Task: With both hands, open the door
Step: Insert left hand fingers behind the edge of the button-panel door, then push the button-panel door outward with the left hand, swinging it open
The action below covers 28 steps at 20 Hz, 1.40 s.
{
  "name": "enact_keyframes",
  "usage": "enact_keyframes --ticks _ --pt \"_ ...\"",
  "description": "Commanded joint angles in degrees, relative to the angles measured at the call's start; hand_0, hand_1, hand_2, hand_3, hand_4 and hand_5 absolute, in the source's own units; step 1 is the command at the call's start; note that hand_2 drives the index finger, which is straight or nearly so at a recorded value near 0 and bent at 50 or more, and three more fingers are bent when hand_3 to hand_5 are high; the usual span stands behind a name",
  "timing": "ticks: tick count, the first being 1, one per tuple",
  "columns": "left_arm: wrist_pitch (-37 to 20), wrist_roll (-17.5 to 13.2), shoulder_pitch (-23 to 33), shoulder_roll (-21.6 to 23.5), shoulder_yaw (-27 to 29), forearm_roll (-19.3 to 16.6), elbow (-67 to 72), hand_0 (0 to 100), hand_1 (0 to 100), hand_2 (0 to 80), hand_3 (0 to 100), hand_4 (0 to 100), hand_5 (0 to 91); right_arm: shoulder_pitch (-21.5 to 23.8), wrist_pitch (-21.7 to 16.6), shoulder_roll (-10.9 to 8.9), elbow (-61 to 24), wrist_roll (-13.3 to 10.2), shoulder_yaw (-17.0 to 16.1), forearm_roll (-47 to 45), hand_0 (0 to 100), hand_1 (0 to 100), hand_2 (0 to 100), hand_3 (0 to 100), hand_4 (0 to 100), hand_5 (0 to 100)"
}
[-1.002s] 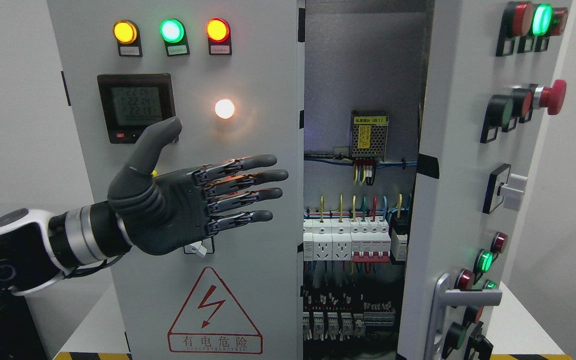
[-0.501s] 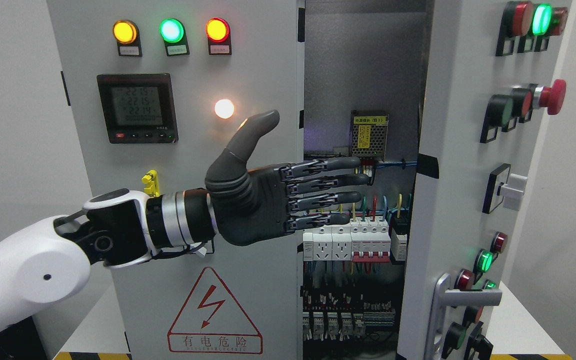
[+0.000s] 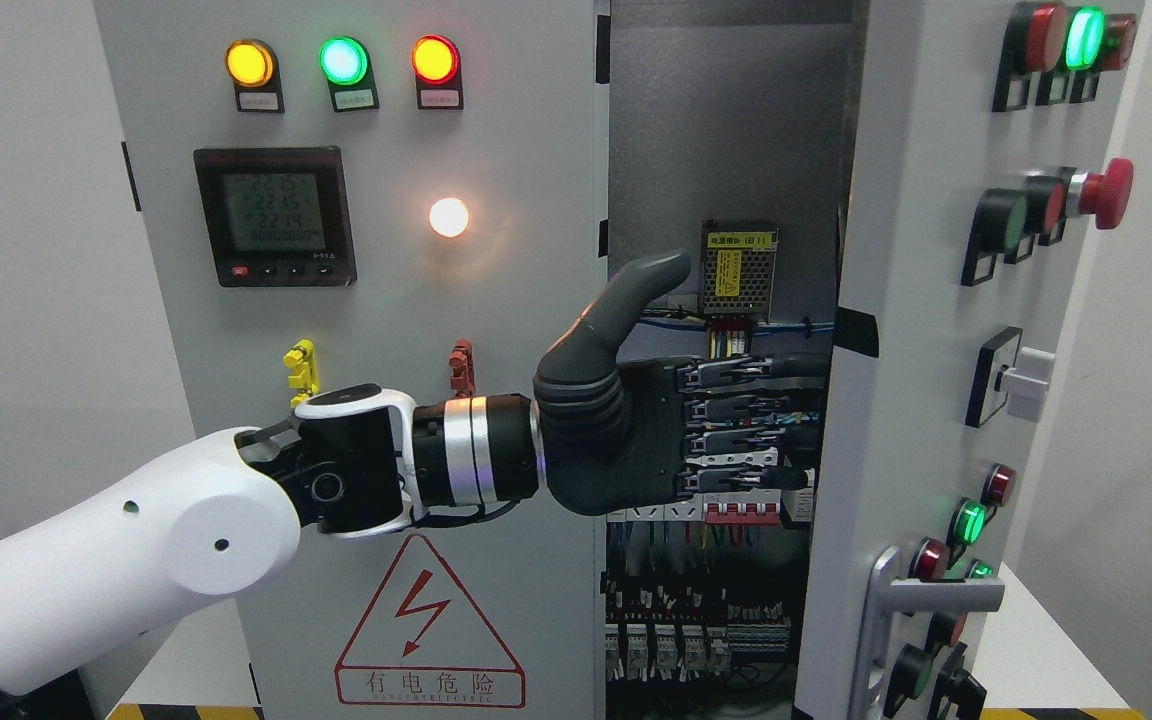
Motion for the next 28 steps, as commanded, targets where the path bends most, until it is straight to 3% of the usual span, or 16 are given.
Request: enact_keyframes --ticks 1,4,9,13,18,22,28 --pt "1.9 1.4 1.2 -8.2 4.4 -1.4 1.8 0 0 0.0 0 0 0.0 0.0 0.0 0.0 0.0 0.0 0.0 0.0 38 0 0 0 0 0" --pt "3.7 2.1 2.9 -10.8 8.3 -5.5 1.9 0 0 0.0 0 0 0.0 0.0 0.0 0.0 0.0 0.0 0.0 0.0 38 0 0 0 0 0" --pt "4.1 4.1 3.0 -13.0 9.2 -6.4 1.9 0 0 0.0 0 0 0.0 0.0 0.0 0.0 0.0 0.0 0.0 0.0 38 0 0 0 0 0" --pt "5.2 4.4 4.7 -16.0 11.8 -9.3 1.9 0 0 0.0 0 0 0.0 0.0 0.0 0.0 0.0 0.0 0.0 0.0 38 0 0 0 0 0" --pt "7.4 9.3 5.9 -21.8 14.6 -12.3 1.8 0 0 0.0 0 0 0.0 0.0 0.0 0.0 0.0 0.1 0.0 0.0 38 0 0 0 0 0" --pt "7.4 11.4 7.0 -25.7 15.8 -14.8 1.8 0 0 0.0 0 0 0.0 0.0 0.0 0.0 0.0 0.0 0.0 -0.1 38 0 0 0 0 0" --pt "7.3 15.0 7.1 -28.7 15.9 -16.6 2.0 0 0 0.0 0 0 0.0 0.0 0.0 0.0 0.0 0.0 0.0 0.0 38 0 0 0 0 0"
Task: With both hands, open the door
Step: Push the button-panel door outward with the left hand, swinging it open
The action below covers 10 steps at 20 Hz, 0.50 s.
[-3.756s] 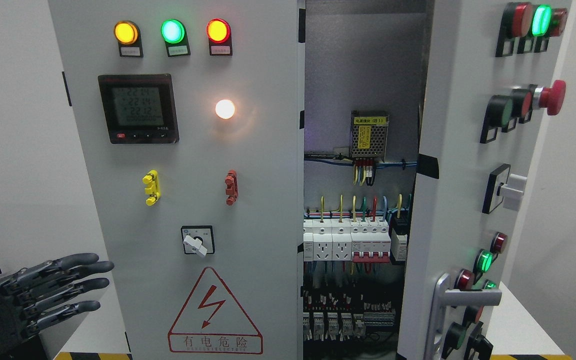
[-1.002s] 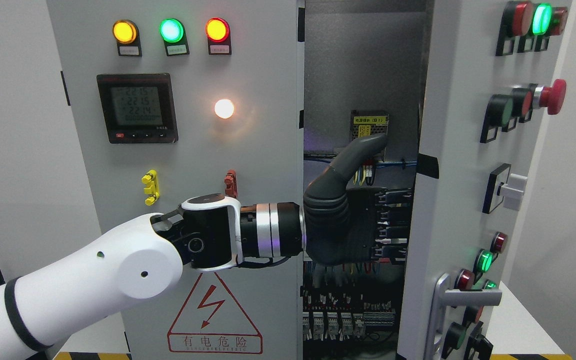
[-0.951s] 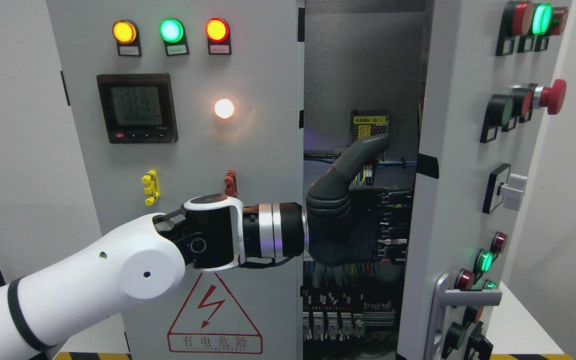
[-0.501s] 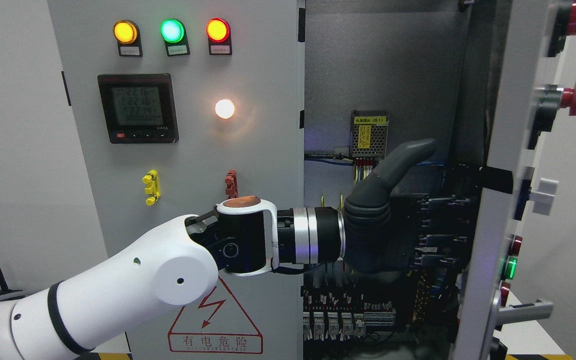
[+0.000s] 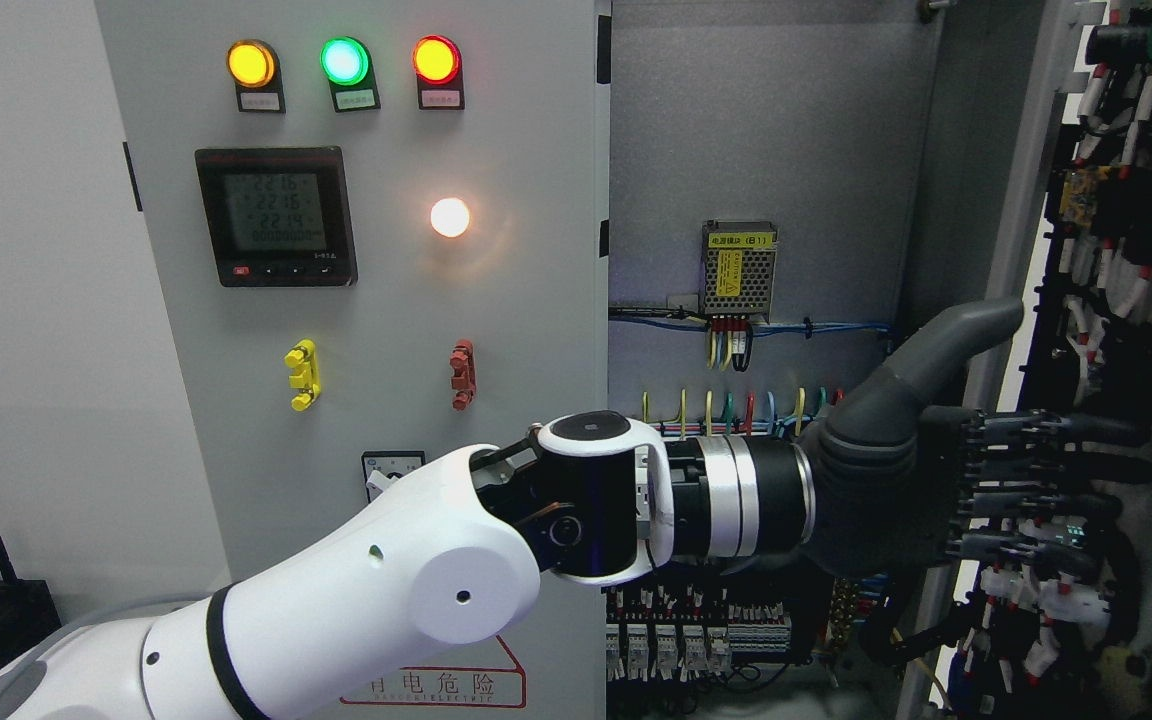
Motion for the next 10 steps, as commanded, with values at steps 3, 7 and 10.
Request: enact_keyframes --ticks 3,7,10 --pt "-0.2 2.8 0.6 -8.7 3.2 -3.9 0.4 0 0 0.0 0 0 0.0 0.0 0.0 0.0 0.0 0.0 0.0 0.0 38 0 0 0 0 0" --pt "-0.6 3.0 0.6 -9.3 3.2 -4.0 0.4 0 0 0.0 0 0 0.0 0.0 0.0 0.0 0.0 -0.1 0.0 0.0 38 0 0 0 0 0" --pt "-0.8 3.3 0.6 -9.6 3.1 -3.9 0.4 0 0 0.0 0 0 0.0 0.0 0.0 0.0 0.0 -0.1 0.0 -0.1 38 0 0 0 0 0"
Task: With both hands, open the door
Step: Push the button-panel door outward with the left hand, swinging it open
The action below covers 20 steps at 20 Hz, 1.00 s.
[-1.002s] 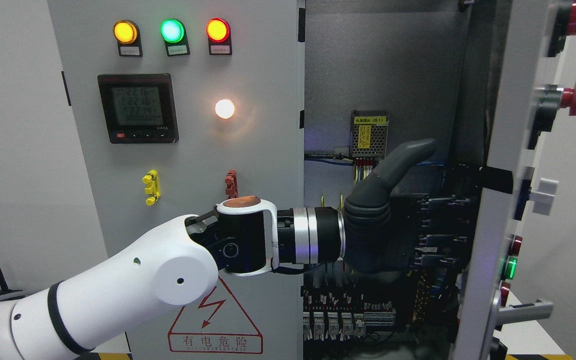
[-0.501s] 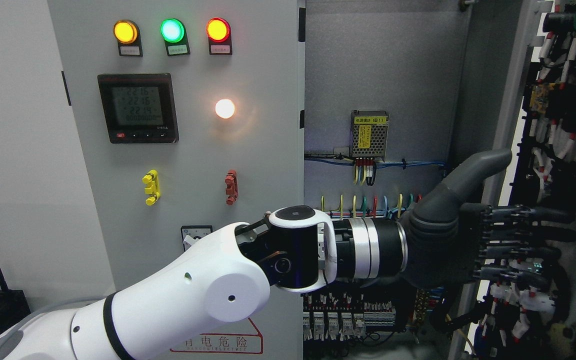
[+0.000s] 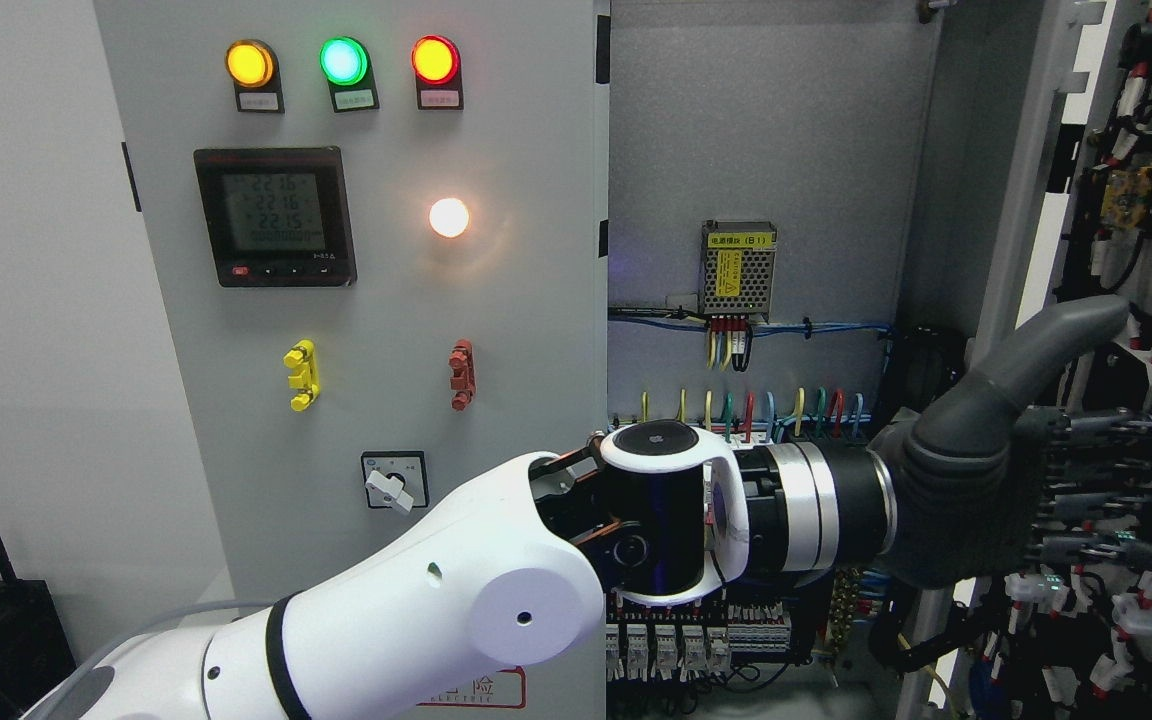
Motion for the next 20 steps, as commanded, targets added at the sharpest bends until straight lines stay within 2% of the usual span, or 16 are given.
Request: enact_keyframes --ticks 1,11,16,20 --pt "-0.4 0.6 0.2 -5.2 1.1 -0.7 0.1 0 0 0.0 0 0 0.0 0.0 0.0 0.0 0.0 -0.2 0.0 0.0 38 0 0 0 0 0" --pt "-2.1 0.8 0.2 -5.9 0.4 -0.7 0.1 0 0 0.0 0 0 0.0 0.0 0.0 0.0 0.0 -0.2 0.0 0.0 38 0 0 0 0 0" --pt "-3.6 0.8 0.2 -5.9 -2.6 -0.8 0.1 0 0 0.0 0 0 0.0 0.0 0.0 0.0 0.0 -0.2 0.0 0.0 38 0 0 0 0 0" --pt "-4.0 0.9 0.2 -6.0 -2.7 -0.8 0.1 0 0 0.0 0 0 0.0 0.0 0.0 0.0 0.0 -0.2 0.0 0.0 38 0 0 0 0 0"
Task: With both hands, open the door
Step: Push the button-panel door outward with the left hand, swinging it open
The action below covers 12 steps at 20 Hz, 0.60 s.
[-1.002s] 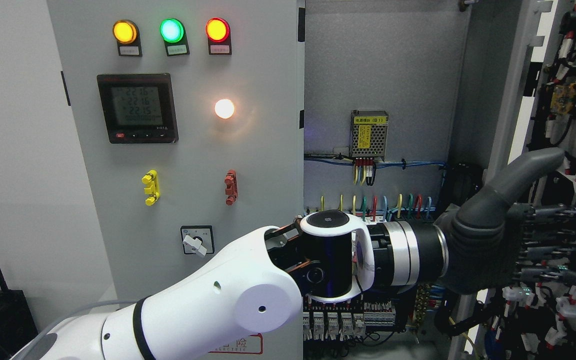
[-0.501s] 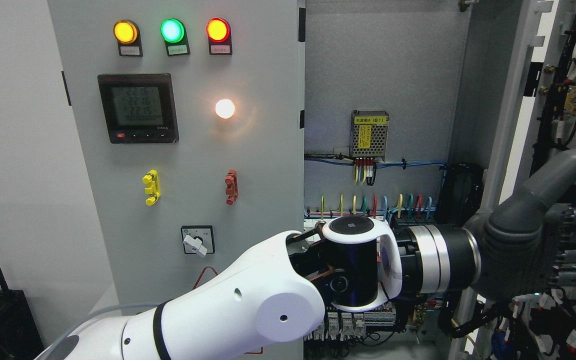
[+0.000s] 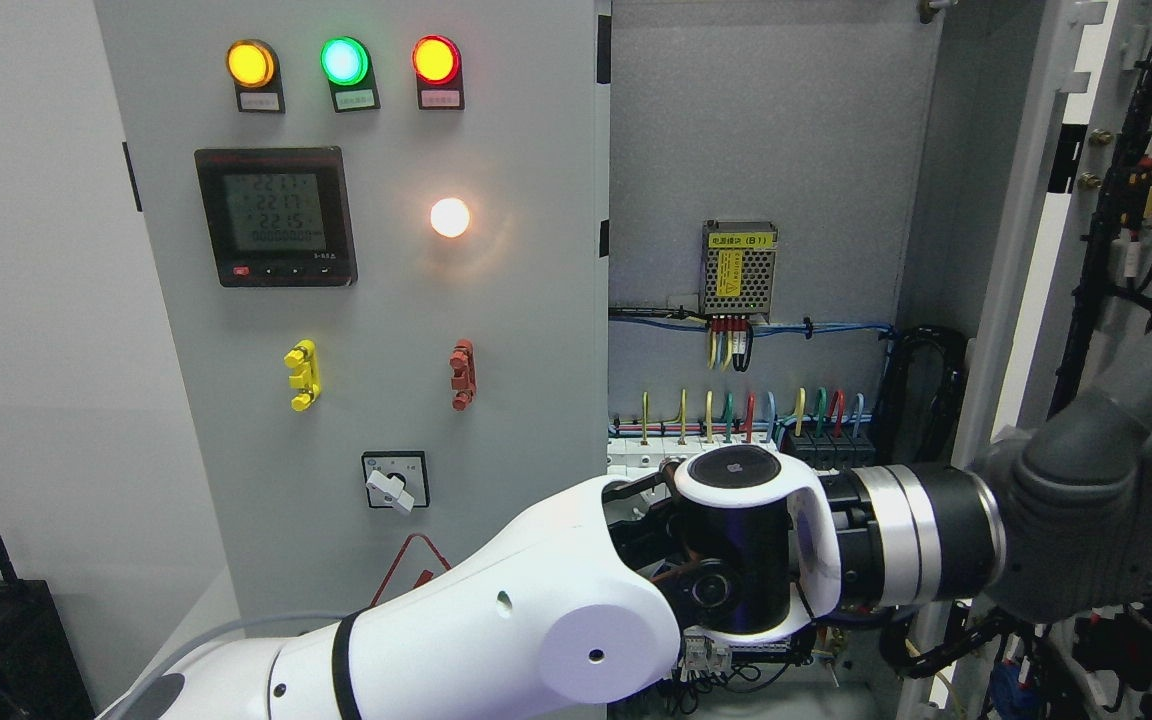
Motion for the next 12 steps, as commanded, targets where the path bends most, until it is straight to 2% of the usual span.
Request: enact_keyframes --ticks 1,8,12 --pt "-0.2 0.0 -0.1 -1.1 -1.8 0.0 0.0 0 0 0.0 0 0 0.0 0.0 0.0 0.0 0.0 0.0 0.0 0.0 38 0 0 0 0 0" --pt "0.7 -0.2 -0.1 0.0 -0.7 -0.1 1.3 0 0 0.0 0 0 0.0 0.0 0.0 0.0 0.0 0.0 0.0 0.0 38 0 0 0 0 0" --pt "0.9 -2.0 0.0 8.5 0.2 0.3 1.0 0 0 0.0 0 0 0.0 0.0 0.0 0.0 0.0 0.0 0.0 0.0 38 0 0 0 0 0"
